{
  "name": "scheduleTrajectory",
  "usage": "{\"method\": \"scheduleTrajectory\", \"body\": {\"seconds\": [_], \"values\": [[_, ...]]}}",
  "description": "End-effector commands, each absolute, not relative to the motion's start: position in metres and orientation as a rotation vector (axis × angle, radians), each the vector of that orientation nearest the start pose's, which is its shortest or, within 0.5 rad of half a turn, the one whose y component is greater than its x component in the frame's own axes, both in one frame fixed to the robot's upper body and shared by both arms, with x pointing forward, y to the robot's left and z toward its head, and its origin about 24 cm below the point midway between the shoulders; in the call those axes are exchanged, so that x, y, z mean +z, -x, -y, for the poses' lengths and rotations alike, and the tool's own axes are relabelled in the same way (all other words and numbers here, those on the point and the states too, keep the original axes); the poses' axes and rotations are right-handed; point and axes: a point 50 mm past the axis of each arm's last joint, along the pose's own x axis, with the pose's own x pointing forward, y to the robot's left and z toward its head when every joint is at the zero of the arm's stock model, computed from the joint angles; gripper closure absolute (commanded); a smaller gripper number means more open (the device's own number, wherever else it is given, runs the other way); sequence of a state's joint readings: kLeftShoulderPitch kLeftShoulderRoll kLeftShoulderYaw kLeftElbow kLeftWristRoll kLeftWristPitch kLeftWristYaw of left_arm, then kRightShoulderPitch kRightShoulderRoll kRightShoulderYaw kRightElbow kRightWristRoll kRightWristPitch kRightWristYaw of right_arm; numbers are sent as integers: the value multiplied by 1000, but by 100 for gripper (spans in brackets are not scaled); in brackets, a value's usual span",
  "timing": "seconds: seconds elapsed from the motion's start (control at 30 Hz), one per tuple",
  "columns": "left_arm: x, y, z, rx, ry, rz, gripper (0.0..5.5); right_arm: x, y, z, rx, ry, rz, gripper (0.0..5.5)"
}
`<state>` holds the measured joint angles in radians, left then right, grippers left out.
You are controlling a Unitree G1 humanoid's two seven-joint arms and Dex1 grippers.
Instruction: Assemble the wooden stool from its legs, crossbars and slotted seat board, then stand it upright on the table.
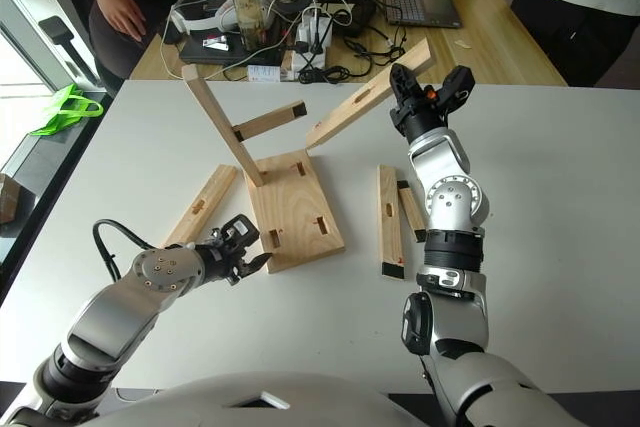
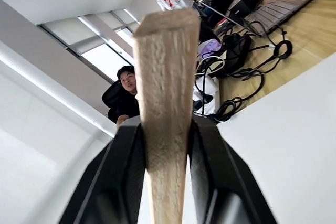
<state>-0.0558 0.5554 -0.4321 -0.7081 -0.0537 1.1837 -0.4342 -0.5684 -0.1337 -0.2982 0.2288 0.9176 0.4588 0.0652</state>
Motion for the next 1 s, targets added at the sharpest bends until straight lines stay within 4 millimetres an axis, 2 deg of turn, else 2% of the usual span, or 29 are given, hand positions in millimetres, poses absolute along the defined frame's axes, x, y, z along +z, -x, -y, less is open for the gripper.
{"method": "scheduleTrajectory", "body": {"seconds": [0.03, 0.23, 0.3, 0.47, 0.57, 0.7, 0.87, 1.0], "values": [[57, -183, -138, -725, -525, -782, 261, 131, -346, 160, 310, -827, -54, 450], [60, -186, -140, -723, -535, -771, 261, 93, -341, 161, 259, -715, -187, 450], [61, -188, -140, -720, -537, -764, 261, 87, -340, 164, 236, -653, -201, 450], [59, -186, -140, -721, -551, -770, 261, 98, -347, 152, 277, -545, -165, 450], [57, -186, -141, -721, -561, -776, 261, 106, -353, 136, 309, -387, -164, 450], [56, -185, -139, -719, -564, -774, 261, 111, -362, 119, 253, -199, -210, 450], [58, -186, -135, -693, -538, -755, 261, 108, -357, 123, 92, -245, -316, 450], [62, -187, -131, -668, -511, -734, 261, 108, -350, 115, 76, -244, -373, 450]]}}
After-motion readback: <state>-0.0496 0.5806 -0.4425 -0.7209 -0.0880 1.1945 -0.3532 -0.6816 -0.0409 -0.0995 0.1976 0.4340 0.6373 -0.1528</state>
